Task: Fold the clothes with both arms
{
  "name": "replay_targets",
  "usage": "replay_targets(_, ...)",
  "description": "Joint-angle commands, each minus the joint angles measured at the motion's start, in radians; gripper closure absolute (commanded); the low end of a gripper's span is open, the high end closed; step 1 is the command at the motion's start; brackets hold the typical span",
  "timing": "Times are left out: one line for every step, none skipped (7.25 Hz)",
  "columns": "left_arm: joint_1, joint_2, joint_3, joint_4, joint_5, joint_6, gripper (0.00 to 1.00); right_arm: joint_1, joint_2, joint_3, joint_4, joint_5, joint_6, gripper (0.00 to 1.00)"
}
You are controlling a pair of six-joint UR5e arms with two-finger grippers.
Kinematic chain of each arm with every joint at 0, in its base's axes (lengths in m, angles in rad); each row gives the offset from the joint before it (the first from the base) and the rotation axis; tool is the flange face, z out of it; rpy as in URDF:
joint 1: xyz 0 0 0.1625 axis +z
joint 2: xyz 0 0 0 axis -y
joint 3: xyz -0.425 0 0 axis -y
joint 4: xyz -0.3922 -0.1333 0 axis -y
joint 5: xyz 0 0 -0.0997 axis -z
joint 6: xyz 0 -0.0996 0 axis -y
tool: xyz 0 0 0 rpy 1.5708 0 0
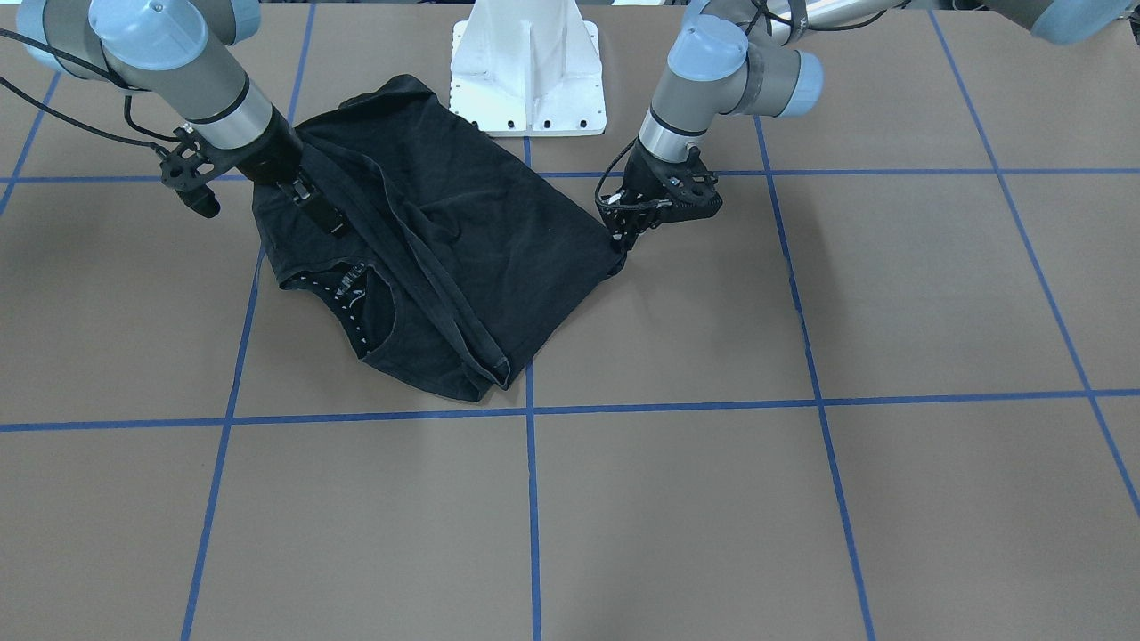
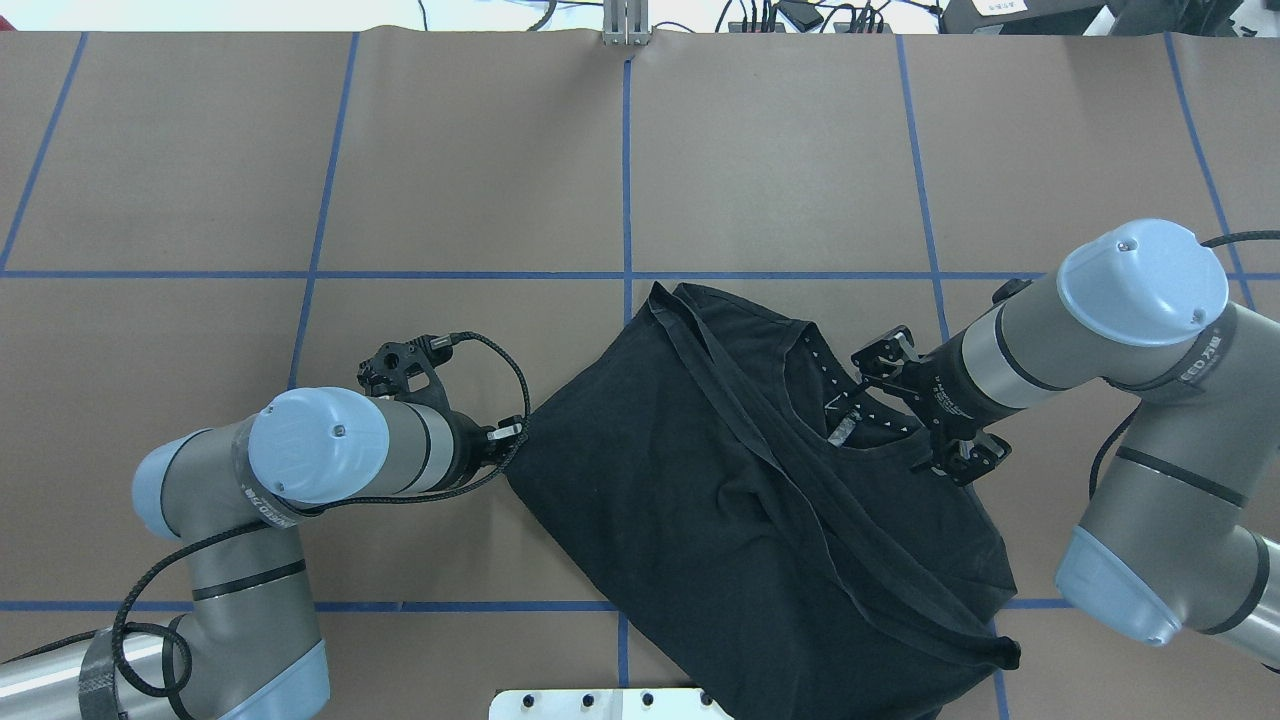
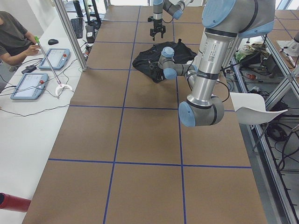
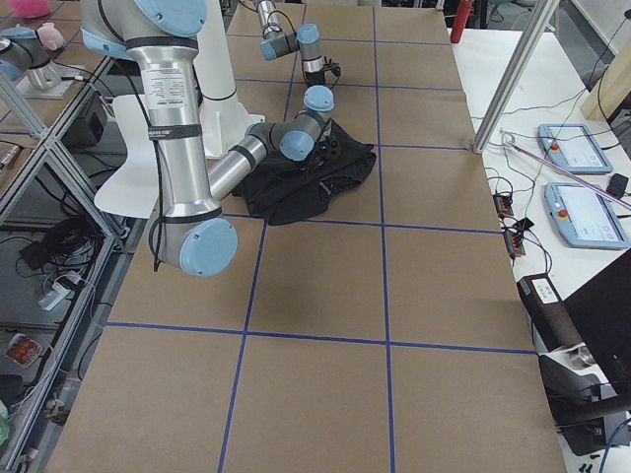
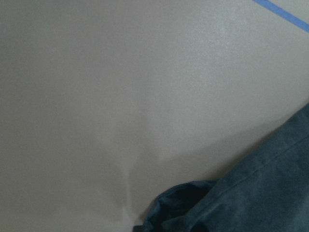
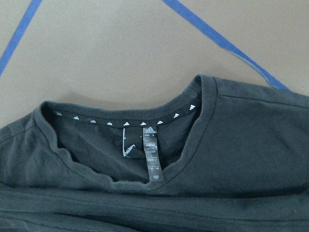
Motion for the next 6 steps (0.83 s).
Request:
replay_targets(-0.006, -0.022, 0.013, -0.001, 0.003, 0.000, 1.00, -0.004, 0.001, -0.012, 0.000, -0.001, -0.001, 0.00)
replay_targets(-0.054, -0.040, 0.011, -0.002, 0.003, 0.005, 1.00, -0.004, 0.001, -0.010, 0.000, -0.001, -0.001, 0.00)
replay_targets(-0.126, -0.064, 0.036, -0.003, 0.003, 0.093, 1.00, -0.004, -0.001, -0.010, 0.000, -0.001, -0.001, 0.00)
replay_targets(-0.210, -0.118, 0.124, -0.010, 0.003, 0.191, 1.00, -0.007, 0.002, -0.010, 0.000, -0.003, 0.001, 0.00)
replay_targets(-0.272, -0.213, 0.277, -0.071, 0.003, 0.238, 1.00, -0.007, 0.007, -0.009, 0.000, -0.003, 0.002, 0.00)
replay_targets(-0.327, -0.311, 0.471, -0.176, 0.003, 0.246, 1.00, -0.007, 0.010, -0.007, 0.000, -0.006, 0.002, 0.00)
